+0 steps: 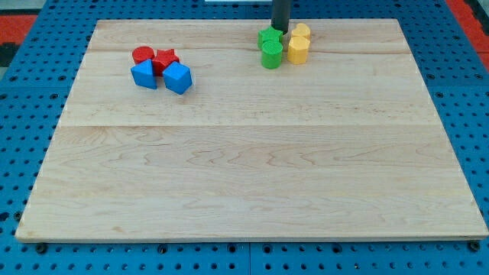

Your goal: Separate the green circle from the green

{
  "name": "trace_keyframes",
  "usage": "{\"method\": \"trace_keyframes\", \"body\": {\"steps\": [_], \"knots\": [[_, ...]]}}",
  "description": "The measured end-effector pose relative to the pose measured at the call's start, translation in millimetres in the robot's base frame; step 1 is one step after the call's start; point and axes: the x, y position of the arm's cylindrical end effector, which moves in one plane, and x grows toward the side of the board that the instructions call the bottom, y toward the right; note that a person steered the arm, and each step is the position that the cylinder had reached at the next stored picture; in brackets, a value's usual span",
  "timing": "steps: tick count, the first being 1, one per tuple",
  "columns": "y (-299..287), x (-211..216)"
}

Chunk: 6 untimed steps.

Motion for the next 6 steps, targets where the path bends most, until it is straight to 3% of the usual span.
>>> {"method": "trace_keyframes", "body": {"steps": [2, 3, 4, 6], "knots": [[10, 4], [-2, 70], [-4, 100], [-48, 229]]}}
